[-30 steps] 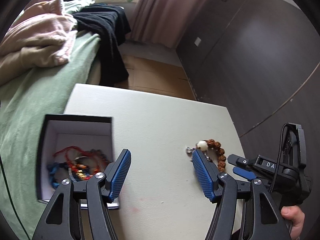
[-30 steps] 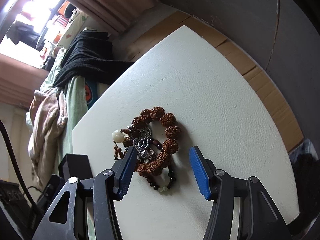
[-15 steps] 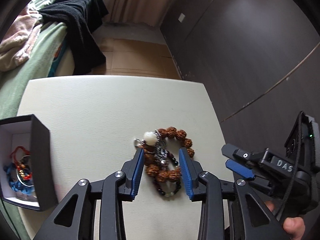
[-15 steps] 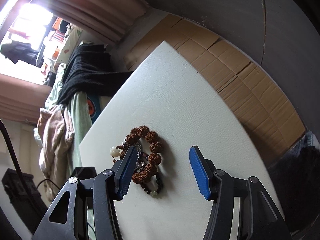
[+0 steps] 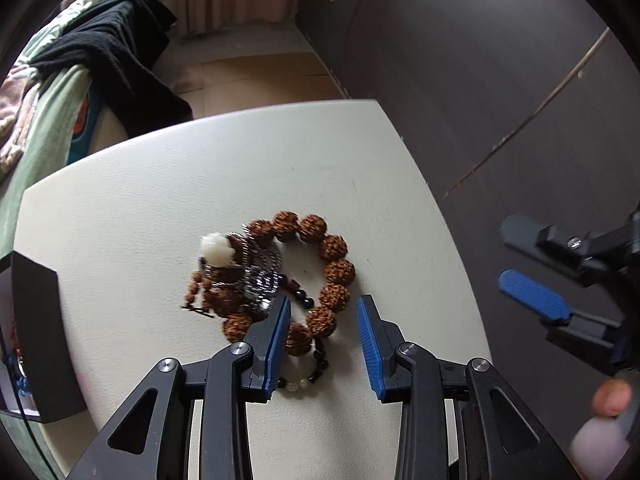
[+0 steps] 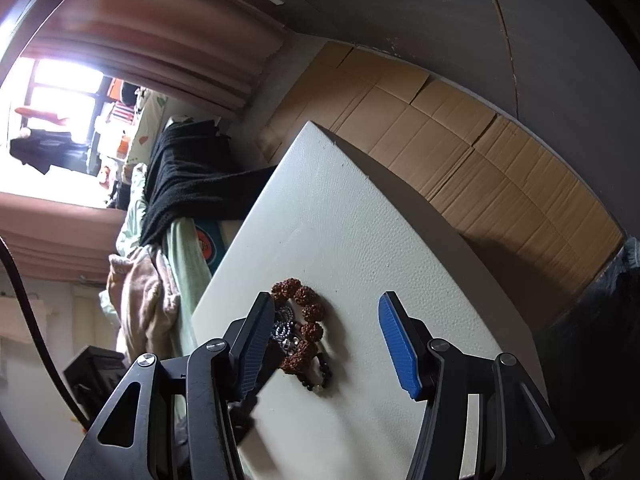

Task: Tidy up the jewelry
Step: 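Move the left gripper to the brown bead bracelet and close around it, then grip the brown bead bracelet with the left gripper while the right grasps the silver pendant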

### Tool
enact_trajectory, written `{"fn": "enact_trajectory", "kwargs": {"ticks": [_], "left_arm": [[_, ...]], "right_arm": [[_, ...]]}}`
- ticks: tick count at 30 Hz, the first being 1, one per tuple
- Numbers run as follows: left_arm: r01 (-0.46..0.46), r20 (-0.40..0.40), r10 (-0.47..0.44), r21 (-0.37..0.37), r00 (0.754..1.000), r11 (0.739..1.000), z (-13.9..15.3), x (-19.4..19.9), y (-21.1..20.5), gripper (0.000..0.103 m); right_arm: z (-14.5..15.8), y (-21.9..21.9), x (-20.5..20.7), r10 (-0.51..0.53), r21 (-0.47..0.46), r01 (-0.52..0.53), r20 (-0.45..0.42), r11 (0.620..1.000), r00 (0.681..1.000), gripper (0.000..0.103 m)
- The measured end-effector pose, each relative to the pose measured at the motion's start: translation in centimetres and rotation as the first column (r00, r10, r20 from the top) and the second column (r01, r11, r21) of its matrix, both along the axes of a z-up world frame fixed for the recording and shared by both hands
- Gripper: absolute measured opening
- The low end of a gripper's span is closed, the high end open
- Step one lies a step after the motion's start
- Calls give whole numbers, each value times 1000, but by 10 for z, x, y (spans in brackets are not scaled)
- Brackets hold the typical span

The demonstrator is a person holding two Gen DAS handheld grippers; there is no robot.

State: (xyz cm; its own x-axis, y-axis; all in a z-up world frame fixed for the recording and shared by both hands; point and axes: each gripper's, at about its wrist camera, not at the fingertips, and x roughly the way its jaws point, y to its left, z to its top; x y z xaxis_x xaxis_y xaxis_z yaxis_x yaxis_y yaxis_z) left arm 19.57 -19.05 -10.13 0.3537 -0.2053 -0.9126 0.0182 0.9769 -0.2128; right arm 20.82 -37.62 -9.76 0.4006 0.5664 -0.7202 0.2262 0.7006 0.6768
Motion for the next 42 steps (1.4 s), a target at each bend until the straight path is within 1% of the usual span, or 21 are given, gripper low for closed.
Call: {"fn": "enact_trajectory", "kwargs": {"ticks": [3, 5, 7, 8, 9, 10, 11, 13, 15, 19, 22, 27, 30, 32, 34, 38, 42], "left_arm": [[24, -14, -23, 43, 1000, 999, -10, 2, -11, 36], [51, -13, -50, 96, 999, 994, -14, 3, -19, 36], [86, -32, -82, 156, 996, 984, -21, 3, -26, 36], [107, -47, -100, 179, 994, 978, -25, 2, -28, 34], [123, -29, -119, 205, 992, 971, -24, 0, -30, 24], [131, -37, -126, 208, 991, 969, -24, -2, -30, 23], [118, -29, -115, 176, 993, 977, -20, -4, -23, 20], [87, 9, -88, 109, 996, 990, -6, -12, -8, 20], [45, 46, -48, 67, 998, 997, 9, -17, 8, 20], [-12, 86, 12, 1, 996, 1000, 33, -27, 39, 20], [-46, 104, 49, -31, 993, 998, 42, -34, 58, 20], [-94, 110, 100, -57, 989, 994, 39, -37, 84, 20], [-119, 111, 129, -91, 985, 989, 33, -41, 101, 20], [-133, 113, 146, -113, 983, 985, 31, -44, 110, 20], [-143, 119, 158, -128, 980, 981, 31, -48, 118, 20], [-166, 137, 194, -193, 971, 967, 31, -58, 139, 20], [-195, 161, 247, -283, 956, 939, 26, -73, 160, 20]], "right_arm": [[1, -15, -3, -33, 11, 33, -1, 999, 999, 56], [1, -22, -4, -54, 16, 54, -3, 998, 999, 56], [2, -26, -5, -64, 20, 64, -4, 998, 998, 56], [1, -26, -6, -64, 21, 64, -5, 998, 998, 56], [1, -25, -5, -60, 22, 60, -7, 998, 998, 56], [0, -23, -5, -53, 22, 53, -9, 998, 999, 56], [0, -21, -4, -43, 23, 44, -10, 999, 999, 56], [-1, -14, -3, -27, 24, 27, -13, 999, 1000, 56], [-1, -10, -3, -13, 24, 13, -11, 1000, 1000, 56], [0, 1, -2, 19, 19, -19, -4, 1000, 1000, 56], [-2, 13, -2, 53, 17, -53, -2, 998, 999, 56], [-12, 37, -1, 113, 12, -113, -17, 994, 993, 56], [-19, 56, -1, 166, 30, -165, -33, 986, 986, 56], [-23, 68, -1, 194, 38, -193, -38, 980, 980, 55], [-27, 79, -2, 220, 39, -218, -44, 975, 975, 50], [-36, 96, -2, 246, 32, -244, -63, 969, 967, 48], [-46, 107, 1, 236, -11, -238, -85, 971, 968, 48]]}}
